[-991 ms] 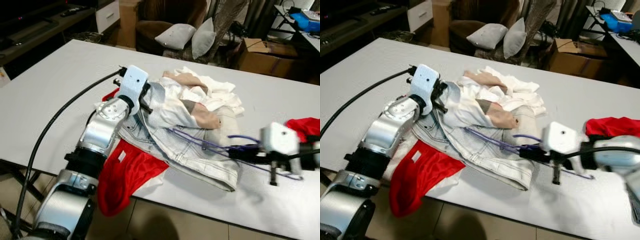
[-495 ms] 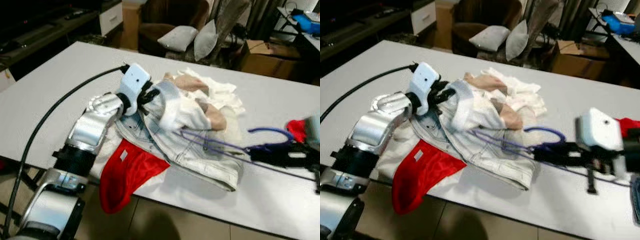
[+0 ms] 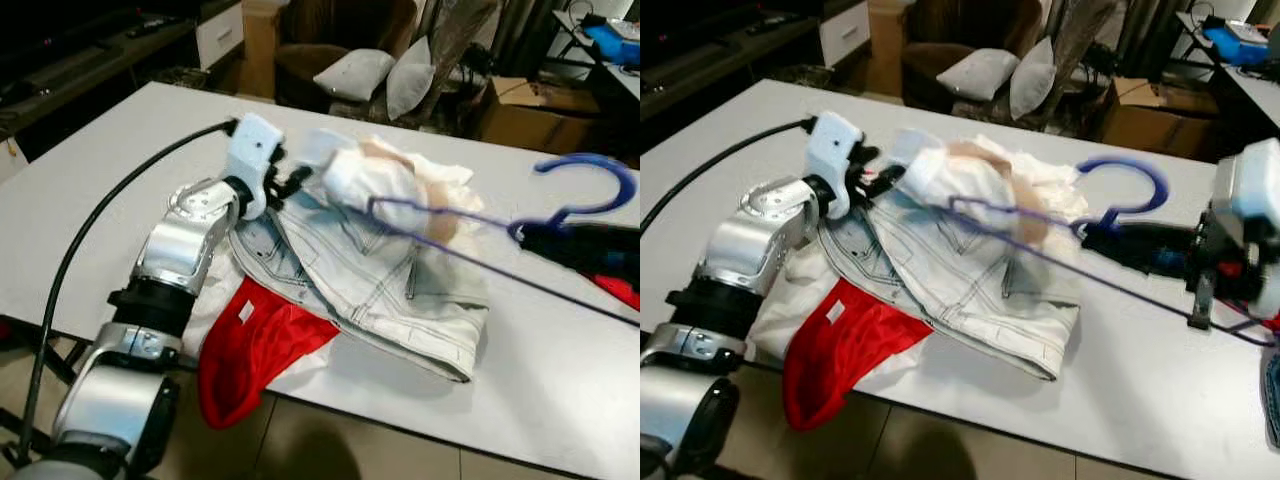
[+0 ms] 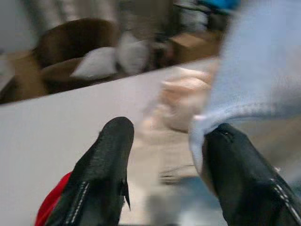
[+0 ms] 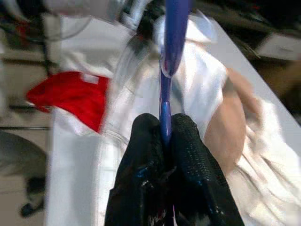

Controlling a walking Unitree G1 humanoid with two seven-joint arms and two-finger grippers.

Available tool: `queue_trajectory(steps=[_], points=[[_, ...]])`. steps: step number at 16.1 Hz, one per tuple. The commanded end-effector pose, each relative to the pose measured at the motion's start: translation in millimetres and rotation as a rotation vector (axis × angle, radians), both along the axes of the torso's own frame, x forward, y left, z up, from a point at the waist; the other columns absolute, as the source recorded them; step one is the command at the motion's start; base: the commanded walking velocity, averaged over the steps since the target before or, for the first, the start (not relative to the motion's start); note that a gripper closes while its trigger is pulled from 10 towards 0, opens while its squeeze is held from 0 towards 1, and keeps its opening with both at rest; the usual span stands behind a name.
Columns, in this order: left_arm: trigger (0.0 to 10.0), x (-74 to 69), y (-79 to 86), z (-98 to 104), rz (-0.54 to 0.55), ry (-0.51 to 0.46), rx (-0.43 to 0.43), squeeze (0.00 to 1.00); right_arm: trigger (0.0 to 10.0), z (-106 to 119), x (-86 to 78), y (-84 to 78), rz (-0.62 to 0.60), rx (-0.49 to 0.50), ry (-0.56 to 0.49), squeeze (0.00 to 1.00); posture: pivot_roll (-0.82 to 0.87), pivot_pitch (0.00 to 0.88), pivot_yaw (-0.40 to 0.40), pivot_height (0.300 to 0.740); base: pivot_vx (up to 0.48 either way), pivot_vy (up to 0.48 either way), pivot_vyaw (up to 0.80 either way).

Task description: Hang hanger

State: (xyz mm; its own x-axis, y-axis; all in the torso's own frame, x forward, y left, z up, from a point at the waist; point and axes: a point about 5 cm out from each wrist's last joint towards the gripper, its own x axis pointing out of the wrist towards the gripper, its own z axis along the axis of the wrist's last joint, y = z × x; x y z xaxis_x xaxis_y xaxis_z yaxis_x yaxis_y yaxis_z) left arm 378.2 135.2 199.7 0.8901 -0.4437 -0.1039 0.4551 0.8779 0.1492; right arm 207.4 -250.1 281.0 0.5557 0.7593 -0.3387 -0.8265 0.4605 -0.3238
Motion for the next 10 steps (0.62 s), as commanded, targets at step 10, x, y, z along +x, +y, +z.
queue_trajectory(steps=[10], points=[[10.0,17.0,-22.9,80,0.027,-0.241,-0.396,1.0,10.0,-57,-4.2,27.0,0.098,-0.061,0.15,0.0,-0.07,0.0,-0.033,0.74,0.0,0.0,0.0]])
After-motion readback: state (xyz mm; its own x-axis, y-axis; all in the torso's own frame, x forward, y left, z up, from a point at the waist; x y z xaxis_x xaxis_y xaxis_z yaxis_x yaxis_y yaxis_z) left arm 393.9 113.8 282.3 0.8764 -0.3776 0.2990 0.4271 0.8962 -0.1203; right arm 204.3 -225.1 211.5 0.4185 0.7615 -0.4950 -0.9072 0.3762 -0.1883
